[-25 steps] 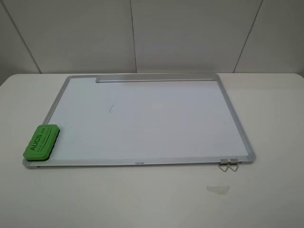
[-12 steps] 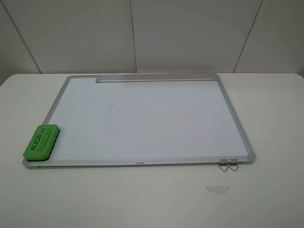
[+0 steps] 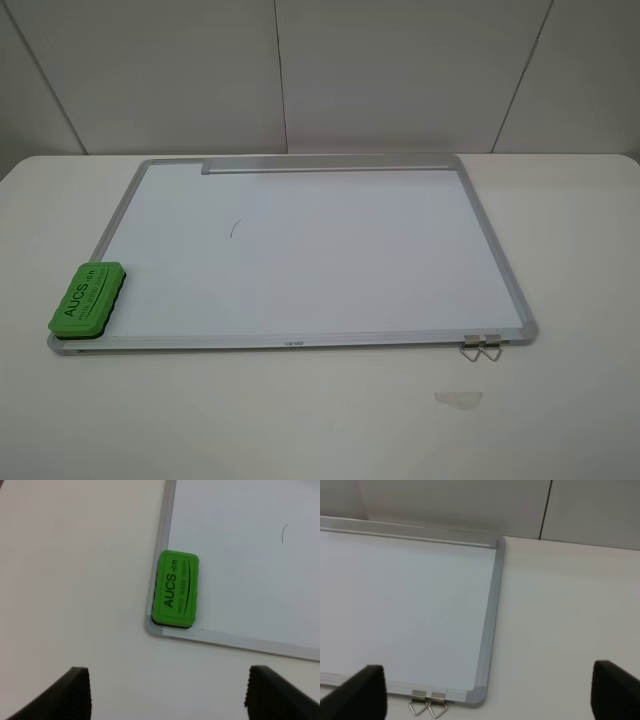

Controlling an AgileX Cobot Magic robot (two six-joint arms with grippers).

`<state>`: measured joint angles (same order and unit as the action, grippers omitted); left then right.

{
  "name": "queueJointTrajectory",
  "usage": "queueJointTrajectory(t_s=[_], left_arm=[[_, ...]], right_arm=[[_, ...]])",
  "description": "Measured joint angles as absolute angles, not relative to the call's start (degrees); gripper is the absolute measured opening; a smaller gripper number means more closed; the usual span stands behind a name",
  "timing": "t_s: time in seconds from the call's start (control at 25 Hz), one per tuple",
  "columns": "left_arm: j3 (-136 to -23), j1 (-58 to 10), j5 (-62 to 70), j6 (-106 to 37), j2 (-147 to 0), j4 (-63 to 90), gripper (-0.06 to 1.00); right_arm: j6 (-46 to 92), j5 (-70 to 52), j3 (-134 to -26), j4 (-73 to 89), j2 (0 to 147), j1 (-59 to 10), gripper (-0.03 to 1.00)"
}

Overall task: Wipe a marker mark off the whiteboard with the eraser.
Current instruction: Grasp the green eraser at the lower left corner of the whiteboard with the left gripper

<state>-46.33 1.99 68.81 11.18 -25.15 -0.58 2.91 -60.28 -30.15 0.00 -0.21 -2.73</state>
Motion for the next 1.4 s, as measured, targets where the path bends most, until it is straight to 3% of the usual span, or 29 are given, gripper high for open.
queueJointTrajectory(t_s=[0.24, 0.76, 1.4], left_arm=[[-51.70, 1.99, 68.76, 11.18, -37.15, -3.07, 0.68], [-51.95, 1.99, 68.31, 11.25, -61.72, -3.41, 0.69], [-52.12, 1.99, 51.29, 9.72, -85.44, 0.92, 0.70]], right_arm=[[2.91, -60.28, -30.15, 0.00, -0.21, -2.73, 0.82], [2.91, -60.28, -30.15, 0.00, -0.21, -2.73, 0.82], [2.91, -60.28, -30.15, 0.00, -0.21, -2.73, 0.82]])
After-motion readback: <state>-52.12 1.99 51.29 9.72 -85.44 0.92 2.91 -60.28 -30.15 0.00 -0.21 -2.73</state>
